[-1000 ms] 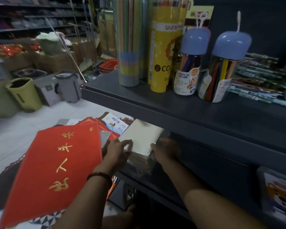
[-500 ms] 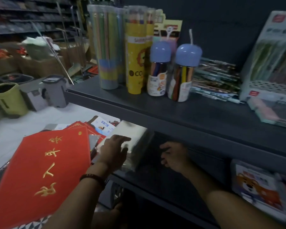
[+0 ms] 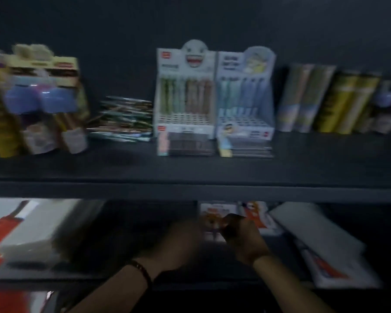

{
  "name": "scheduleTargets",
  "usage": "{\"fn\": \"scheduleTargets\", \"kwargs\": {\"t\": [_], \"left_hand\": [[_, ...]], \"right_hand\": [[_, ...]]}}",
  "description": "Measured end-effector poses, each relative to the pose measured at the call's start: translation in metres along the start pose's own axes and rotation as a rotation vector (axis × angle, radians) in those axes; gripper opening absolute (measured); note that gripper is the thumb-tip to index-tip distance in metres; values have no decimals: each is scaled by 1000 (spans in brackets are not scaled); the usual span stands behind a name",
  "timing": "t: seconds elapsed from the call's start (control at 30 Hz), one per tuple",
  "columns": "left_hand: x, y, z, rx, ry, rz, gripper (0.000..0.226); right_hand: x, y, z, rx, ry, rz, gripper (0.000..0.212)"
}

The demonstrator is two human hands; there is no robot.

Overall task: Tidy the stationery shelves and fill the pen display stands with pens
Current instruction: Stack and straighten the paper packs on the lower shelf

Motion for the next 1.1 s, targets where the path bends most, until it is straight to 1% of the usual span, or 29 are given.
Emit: {"fn": "scheduleTargets", "kwargs": {"t": [0.03,0.07,0.1,0.13,0.17,0.2,0.23,0.27,0.3,0.37,0.4,0.43,0.47,0.5,0.53,0.57,0.6,0.63,0.67,0.7,0.73,0.8,0.87,0.9,0.97,1.03,1.1], "left_hand": [[-15,15,-23,-45,-26,30,11],[-30,30,-44,-88,-37,47,10],[-45,43,-65,-118,-38,71,10],[-61,56,-82,-130,-29,111,13],[-76,67,-98,-134,-31,154,16],[-89,79,-113,-138,-27,189,19],[-101,90,-128,-148,-10,217,22],[-112,102,-141,-165,16,230,24],[-120,113,-155,-171,34,226,27],[-138,138,-180,-99,-42,211,27],[-147,151,-191,-30,-124,200,23],[-159,163,-198,45,-192,194,16],[-172,175,-203,125,-248,189,14],[-184,185,-207,188,-297,195,21],[-194,192,-211,249,-354,219,24],[-201,194,-217,320,-435,256,20],[-203,196,-226,384,-525,292,20],[-208,197,-234,459,-619,334,23],[-215,199,-239,529,-717,369,24],[-220,201,-244,575,-786,380,24],[-224,203,-248,613,-843,379,25],[-233,205,-253,683,-982,314,20],[-237,205,-255,759,-1109,207,9],[-240,205,-254,787,-1158,168,6],[-242,207,-254,794,-1234,121,7],[-242,212,-256,748,-1264,81,6],[-243,215,-260,707,-1281,88,7]], "right_hand": [[14,-8,-24,-74,2,-30,13],[25,-16,-48,-108,-53,-51,12],[35,-25,-75,-168,-76,-92,22],[41,-32,-100,-229,-3,-141,37],[44,-37,-128,-344,109,-71,47],[54,-39,-153,-305,124,-129,42],[61,-46,-178,-333,149,-226,27],[67,-57,-192,-404,179,-232,9],[75,-63,-211,-466,170,-265,9],[83,-70,-252,-544,127,-346,43],[84,-72,-268,-562,84,-354,54],[82,-72,-285,-574,54,-359,62],[83,-72,-294,-578,-16,-348,67],[83,-72,-304,-600,-101,-368,74],[84,-74,-309,-615,-201,-396,82],[83,-76,-309,-642,-243,-368,89],[79,-76,-310,-659,-267,-285,90],[75,-75,-313,-664,-247,-204,86],[72,-75,-313,-659,-200,-166,79],[70,-74,-314,-648,-171,-137,72],[70,-74,-314,-637,-157,-147,66],[71,-73,-310,-616,-151,-187,60],[73,-74,-307,-608,-122,-192,58],[75,-76,-305,-601,-107,-209,57],[76,-80,-303,-566,-125,-274,54],[76,-80,-306,-531,-169,-338,49],[80,-80,-309,-507,-183,-417,45]]}}
Point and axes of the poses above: each hand's wrist, its own y-axis towards the middle knuckle, its own x-axis out of the back of the hand, z = x × y, the point moved 4 cm from there along y, towards the middle knuckle, and after that the axes turned 1 degree about -x, right-handed, at the moved point
